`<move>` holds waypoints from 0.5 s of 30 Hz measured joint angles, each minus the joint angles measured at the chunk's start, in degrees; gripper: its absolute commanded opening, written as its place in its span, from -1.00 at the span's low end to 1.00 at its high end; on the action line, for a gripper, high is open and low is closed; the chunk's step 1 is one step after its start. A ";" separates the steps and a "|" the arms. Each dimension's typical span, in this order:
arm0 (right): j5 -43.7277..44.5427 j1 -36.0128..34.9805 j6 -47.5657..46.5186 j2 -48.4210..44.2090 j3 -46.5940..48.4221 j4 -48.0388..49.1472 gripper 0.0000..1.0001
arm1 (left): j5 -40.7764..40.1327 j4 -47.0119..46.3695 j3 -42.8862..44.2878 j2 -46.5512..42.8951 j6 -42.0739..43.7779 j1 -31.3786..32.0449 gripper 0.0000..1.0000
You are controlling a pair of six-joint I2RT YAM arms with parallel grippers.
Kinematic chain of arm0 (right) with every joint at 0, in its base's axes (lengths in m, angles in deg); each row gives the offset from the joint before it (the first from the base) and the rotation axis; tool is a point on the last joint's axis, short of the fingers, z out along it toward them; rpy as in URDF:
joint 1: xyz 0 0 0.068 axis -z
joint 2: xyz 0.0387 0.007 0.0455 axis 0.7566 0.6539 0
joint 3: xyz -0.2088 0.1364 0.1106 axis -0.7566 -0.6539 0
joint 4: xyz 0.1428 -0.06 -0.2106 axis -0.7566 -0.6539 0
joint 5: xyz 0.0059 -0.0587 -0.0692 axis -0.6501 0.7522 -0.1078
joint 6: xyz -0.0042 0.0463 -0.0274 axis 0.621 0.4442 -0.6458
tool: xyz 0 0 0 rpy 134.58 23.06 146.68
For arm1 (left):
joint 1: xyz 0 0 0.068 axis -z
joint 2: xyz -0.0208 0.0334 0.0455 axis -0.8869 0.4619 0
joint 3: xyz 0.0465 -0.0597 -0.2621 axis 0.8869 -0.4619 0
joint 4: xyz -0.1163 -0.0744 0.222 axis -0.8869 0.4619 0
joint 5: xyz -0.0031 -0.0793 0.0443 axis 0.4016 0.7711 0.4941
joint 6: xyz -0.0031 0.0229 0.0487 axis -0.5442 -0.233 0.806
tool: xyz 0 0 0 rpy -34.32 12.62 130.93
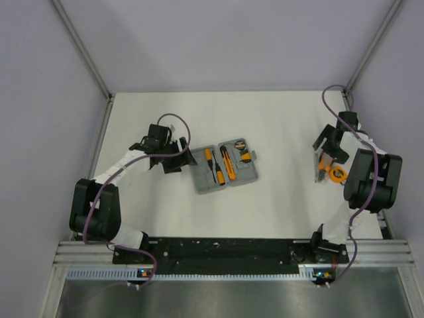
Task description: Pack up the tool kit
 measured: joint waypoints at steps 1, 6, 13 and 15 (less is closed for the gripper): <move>-0.02 0.00 -0.22 0.31 -0.02 -0.15 0.54 | 0.59 -0.24 0.00 0.13 -0.11 -0.20 0.54; 1.51 0.13 -0.13 0.74 -0.07 -1.09 0.20 | 2.84 -0.96 -0.02 0.24 -0.39 -0.98 0.54; 2.78 0.13 -0.98 0.96 -0.61 -0.76 0.54 | 3.76 -1.14 -0.11 0.24 -0.42 -1.18 0.53; 3.28 0.13 -0.57 0.85 -1.90 -0.02 0.61 | 3.76 -1.14 -0.11 0.24 -0.42 -1.18 0.53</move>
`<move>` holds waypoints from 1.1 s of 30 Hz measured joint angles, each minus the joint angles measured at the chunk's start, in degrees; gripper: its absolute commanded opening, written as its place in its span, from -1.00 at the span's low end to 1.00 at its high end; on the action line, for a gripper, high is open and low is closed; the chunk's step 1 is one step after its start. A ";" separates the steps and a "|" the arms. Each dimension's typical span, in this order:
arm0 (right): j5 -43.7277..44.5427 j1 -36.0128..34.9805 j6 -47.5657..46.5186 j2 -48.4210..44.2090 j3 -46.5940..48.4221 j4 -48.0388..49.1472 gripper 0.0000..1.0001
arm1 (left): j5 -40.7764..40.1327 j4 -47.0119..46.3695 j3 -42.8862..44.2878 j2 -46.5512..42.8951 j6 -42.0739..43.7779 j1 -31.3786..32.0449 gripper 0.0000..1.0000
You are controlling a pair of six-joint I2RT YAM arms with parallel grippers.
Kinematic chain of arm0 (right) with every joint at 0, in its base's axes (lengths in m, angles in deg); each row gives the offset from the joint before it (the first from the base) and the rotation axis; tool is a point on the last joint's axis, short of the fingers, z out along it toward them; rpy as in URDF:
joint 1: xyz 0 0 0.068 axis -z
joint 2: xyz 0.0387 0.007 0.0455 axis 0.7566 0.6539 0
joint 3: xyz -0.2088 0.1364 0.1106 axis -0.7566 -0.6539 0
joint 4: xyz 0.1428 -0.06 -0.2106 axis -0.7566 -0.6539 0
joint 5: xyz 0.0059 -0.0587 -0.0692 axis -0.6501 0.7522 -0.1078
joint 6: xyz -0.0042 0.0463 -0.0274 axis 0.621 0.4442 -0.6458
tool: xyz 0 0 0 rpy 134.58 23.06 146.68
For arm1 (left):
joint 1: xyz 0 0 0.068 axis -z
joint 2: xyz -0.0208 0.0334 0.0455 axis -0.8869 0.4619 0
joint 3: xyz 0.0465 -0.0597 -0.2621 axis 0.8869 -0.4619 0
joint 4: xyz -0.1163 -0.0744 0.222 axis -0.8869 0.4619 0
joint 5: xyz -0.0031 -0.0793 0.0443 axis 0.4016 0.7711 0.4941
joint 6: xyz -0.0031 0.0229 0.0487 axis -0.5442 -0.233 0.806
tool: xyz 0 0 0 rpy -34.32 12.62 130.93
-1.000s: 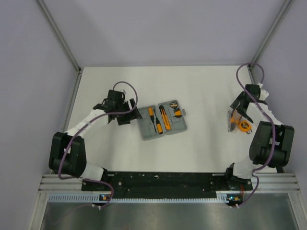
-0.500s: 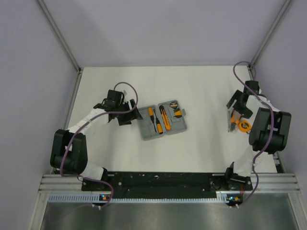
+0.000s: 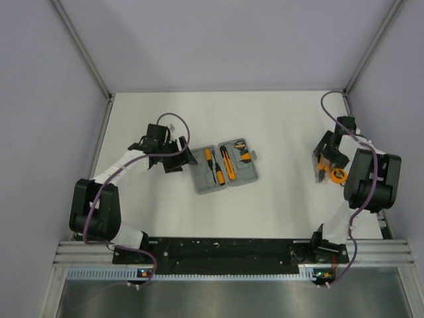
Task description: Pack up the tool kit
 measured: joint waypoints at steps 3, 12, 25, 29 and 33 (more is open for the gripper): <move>0.39 0.00 0.66 -1.09 -2.62 0.61 0.63 | 0.00 -0.02 0.00 0.00 0.00 -0.04 0.53; 1.11 -0.02 0.98 -8.33 -3.45 1.81 0.39 | 0.87 -0.07 -0.09 0.00 -0.22 -0.04 0.52; 0.28 -4.79 -2.93 -3.39 -2.25 1.60 -0.11 | 1.27 -0.11 -0.11 0.00 -0.22 -0.04 0.51; -0.39 -4.85 -2.86 -1.49 -1.73 1.99 -0.11 | 1.31 -0.15 -0.11 0.00 -0.22 -0.04 0.51; -0.57 -4.85 -2.36 0.17 -1.49 2.03 -0.16 | 1.29 -0.15 -0.11 0.00 -0.22 -0.04 0.51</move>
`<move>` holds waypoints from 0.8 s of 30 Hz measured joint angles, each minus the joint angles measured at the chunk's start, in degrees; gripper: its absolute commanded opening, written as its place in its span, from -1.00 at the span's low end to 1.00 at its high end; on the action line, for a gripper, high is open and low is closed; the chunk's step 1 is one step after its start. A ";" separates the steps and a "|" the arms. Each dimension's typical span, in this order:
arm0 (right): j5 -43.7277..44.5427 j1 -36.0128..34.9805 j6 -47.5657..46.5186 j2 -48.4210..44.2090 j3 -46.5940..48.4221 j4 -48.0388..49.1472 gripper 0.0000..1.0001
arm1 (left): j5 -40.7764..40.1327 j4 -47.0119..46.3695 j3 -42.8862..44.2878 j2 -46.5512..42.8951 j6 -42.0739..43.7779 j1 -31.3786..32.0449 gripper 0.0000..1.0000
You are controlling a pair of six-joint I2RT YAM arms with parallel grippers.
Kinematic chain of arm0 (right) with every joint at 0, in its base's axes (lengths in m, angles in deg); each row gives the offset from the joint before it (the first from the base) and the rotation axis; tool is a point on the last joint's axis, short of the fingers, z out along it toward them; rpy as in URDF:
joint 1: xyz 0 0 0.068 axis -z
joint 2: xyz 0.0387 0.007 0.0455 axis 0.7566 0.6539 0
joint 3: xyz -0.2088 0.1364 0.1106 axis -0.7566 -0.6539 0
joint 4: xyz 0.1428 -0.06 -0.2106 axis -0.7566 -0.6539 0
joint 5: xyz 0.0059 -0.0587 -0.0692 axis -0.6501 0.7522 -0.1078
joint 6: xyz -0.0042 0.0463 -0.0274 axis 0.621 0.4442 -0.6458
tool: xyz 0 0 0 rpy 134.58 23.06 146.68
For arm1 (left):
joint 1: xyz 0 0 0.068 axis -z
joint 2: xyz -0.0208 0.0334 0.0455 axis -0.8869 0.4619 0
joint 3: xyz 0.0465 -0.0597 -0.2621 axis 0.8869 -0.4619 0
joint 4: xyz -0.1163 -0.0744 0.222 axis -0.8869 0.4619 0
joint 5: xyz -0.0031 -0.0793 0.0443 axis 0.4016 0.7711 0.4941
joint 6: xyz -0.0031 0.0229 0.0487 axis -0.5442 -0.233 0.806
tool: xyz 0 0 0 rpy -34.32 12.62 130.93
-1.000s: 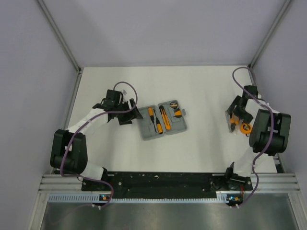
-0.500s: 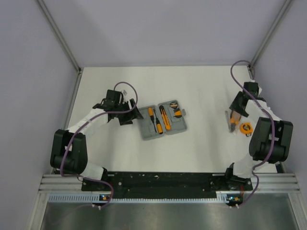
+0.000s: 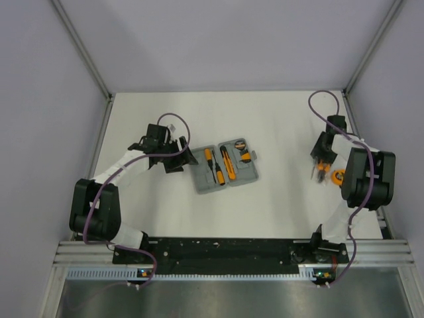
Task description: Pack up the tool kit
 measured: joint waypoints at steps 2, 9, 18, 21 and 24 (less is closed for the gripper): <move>0.22 0.00 0.11 0.55 0.07 0.28 -0.20 | 0.00 -0.02 0.00 0.00 0.00 0.00 0.51; 0.02 0.02 0.81 0.70 0.15 0.50 -0.33 | 0.00 -0.44 -0.66 0.24 0.00 0.00 0.50; -0.11 -0.39 1.62 0.83 0.44 0.61 -0.12 | 0.02 -0.48 -0.66 0.72 0.04 0.00 0.49; -0.15 -0.42 2.14 0.33 0.11 0.59 -0.05 | 0.22 -0.48 -0.66 0.85 0.07 0.00 0.49; 0.04 -0.44 2.99 -0.90 -0.63 0.07 0.03 | 0.92 -0.39 -0.63 0.85 0.31 0.00 0.49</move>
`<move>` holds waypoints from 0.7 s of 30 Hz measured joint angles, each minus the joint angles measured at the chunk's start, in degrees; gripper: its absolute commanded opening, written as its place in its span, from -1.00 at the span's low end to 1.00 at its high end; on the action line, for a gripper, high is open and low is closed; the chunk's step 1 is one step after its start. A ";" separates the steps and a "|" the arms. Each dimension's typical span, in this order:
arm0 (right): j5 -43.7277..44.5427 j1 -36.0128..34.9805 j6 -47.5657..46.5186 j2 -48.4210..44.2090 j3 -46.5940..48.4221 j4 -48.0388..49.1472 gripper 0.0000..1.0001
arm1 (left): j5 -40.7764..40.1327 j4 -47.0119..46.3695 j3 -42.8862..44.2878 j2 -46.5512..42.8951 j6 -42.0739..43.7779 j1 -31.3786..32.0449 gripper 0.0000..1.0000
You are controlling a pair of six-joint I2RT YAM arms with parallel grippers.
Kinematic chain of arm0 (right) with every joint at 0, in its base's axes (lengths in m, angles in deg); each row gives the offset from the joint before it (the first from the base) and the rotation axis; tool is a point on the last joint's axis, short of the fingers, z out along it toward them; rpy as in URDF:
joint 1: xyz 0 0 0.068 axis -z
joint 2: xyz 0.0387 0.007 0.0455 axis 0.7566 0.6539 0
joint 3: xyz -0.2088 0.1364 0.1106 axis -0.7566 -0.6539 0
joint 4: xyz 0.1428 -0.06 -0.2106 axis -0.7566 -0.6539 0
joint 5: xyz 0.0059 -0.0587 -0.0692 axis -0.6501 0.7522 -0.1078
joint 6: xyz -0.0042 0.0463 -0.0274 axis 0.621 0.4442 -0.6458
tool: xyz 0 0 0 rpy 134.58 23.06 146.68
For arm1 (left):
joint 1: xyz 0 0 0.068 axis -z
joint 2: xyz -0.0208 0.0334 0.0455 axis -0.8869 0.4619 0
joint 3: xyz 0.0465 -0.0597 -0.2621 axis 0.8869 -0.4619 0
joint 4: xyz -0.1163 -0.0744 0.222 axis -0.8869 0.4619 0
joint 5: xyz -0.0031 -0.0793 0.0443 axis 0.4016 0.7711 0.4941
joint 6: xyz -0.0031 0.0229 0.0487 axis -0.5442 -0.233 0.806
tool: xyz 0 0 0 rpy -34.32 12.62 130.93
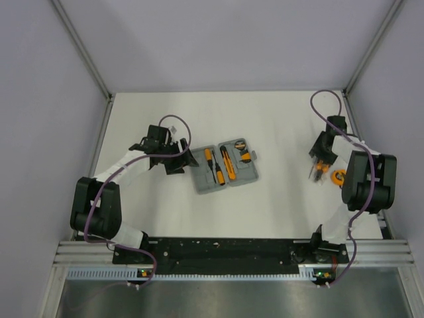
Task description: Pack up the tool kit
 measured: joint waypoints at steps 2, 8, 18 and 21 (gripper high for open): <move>0.09 0.00 0.28 -1.20 -0.57 -0.48 0.03 | 0.59 0.20 0.02 0.00 0.20 0.00 0.49; 1.01 -0.04 0.55 -3.34 -0.59 -0.90 -0.27 | 3.21 0.59 0.37 0.00 0.94 -0.09 0.48; 1.84 -0.09 0.55 -3.34 -0.59 -1.44 -0.74 | 4.22 0.57 0.37 0.00 1.05 -0.31 0.48; 2.25 0.02 0.46 -3.02 -0.59 -1.42 -0.73 | 4.28 0.57 0.37 0.00 1.03 -0.31 0.48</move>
